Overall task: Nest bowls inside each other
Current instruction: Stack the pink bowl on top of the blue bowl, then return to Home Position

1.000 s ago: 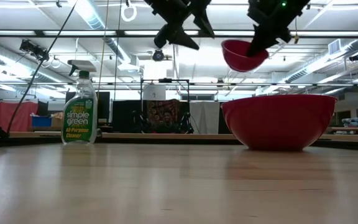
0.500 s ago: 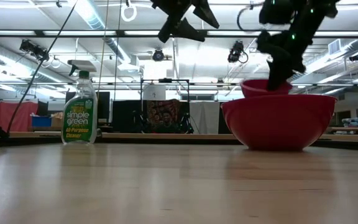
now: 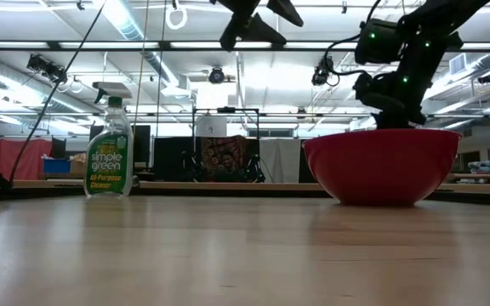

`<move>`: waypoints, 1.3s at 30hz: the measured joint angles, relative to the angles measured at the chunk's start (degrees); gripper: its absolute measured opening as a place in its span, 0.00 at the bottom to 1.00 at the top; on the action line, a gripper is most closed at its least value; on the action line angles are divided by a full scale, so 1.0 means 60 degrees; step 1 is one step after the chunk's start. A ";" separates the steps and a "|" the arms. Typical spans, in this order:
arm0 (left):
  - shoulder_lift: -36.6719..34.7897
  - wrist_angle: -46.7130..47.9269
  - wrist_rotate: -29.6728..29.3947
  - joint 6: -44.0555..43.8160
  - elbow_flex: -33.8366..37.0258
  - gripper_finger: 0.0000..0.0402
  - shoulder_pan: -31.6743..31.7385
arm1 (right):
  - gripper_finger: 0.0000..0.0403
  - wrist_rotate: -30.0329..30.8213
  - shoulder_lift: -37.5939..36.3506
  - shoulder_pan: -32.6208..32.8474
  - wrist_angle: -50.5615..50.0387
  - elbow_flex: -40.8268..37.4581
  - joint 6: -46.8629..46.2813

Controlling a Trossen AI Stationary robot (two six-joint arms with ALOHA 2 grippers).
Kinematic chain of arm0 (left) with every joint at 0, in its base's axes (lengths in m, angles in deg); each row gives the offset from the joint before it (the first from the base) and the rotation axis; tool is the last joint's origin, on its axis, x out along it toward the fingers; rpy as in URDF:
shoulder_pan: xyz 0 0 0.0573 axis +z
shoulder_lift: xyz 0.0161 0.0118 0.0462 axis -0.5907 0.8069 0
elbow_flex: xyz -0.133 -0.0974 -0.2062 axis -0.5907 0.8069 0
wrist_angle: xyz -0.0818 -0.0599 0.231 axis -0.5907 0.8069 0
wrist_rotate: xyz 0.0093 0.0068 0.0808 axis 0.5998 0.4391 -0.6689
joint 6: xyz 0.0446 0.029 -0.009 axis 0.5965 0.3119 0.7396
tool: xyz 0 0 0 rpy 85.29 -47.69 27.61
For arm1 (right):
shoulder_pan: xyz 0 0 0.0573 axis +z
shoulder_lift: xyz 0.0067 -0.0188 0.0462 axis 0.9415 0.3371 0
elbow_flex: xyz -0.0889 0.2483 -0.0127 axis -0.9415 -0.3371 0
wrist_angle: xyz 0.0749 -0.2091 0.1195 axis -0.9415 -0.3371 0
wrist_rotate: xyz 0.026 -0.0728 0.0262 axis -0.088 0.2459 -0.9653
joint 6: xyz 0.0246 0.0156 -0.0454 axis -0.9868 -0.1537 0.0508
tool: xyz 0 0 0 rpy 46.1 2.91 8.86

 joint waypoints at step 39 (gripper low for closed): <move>-0.0193 0.1282 -0.0518 0.1690 -0.0015 0.49 -0.0257 | 0.79 -0.0382 -0.0120 -0.0902 -0.2200 0.2761 0.0422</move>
